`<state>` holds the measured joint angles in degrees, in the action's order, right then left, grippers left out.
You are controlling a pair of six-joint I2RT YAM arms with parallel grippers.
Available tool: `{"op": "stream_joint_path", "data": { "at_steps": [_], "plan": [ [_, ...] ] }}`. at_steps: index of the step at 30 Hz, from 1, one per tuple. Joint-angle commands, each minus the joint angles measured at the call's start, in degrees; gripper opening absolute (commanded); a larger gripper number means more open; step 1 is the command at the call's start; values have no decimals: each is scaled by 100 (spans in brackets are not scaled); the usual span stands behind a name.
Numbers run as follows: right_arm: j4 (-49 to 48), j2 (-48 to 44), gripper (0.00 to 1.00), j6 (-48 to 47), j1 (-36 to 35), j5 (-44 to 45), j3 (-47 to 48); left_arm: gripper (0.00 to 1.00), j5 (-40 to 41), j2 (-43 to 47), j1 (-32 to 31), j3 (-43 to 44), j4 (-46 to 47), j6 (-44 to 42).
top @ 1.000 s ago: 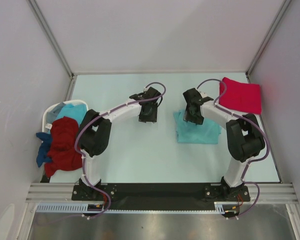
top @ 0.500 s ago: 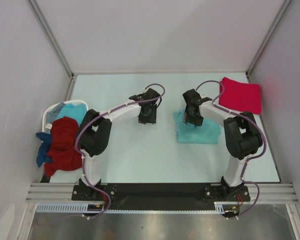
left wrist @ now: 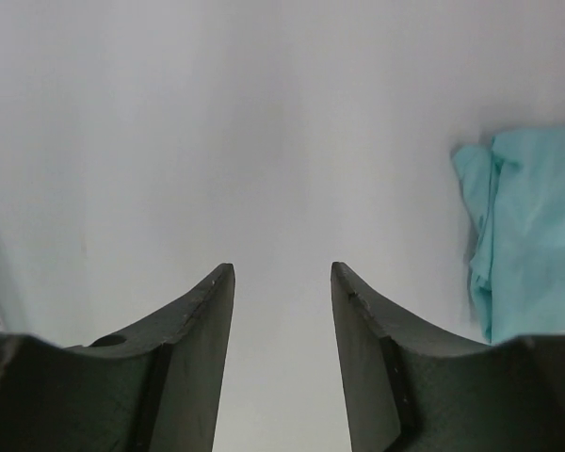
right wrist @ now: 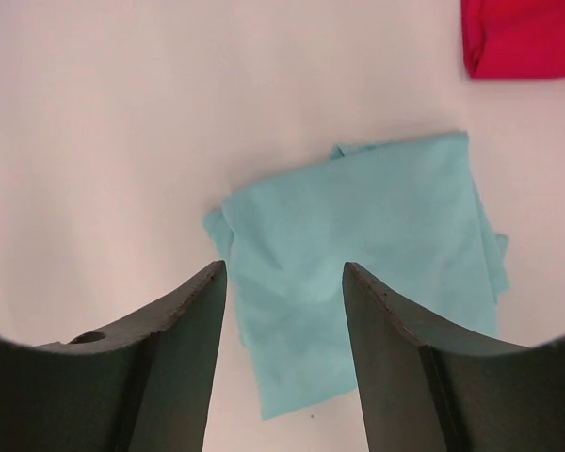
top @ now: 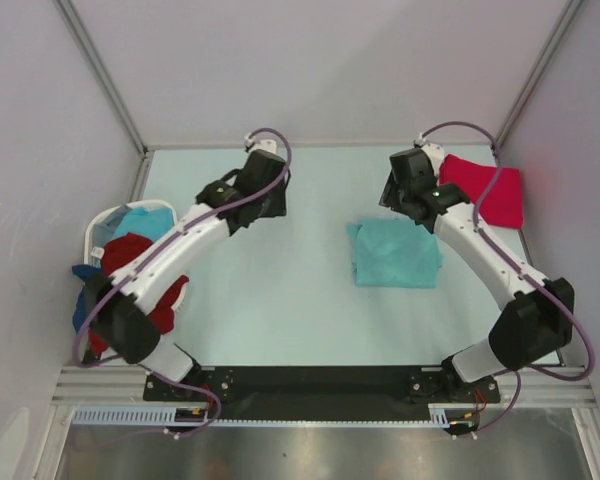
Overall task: Fold and stack the t-shirts
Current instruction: Put the neatly folded tshirt into the corner of the board with both arms
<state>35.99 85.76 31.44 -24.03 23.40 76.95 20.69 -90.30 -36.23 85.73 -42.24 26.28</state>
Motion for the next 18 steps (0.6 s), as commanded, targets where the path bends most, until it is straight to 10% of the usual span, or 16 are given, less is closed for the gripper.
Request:
{"op": "stream_joint_path", "data": {
  "at_steps": [1, 18],
  "plan": [
    [365, -278, 58, -68, -40, 393, 373, 52, 1006, 969, 107, -99, -153, -536],
    [234, -1956, 61, -648, -225, 1043, -354, 67, 2212, 3579, 783, -3349, 2763, -2161]
  ]
}}
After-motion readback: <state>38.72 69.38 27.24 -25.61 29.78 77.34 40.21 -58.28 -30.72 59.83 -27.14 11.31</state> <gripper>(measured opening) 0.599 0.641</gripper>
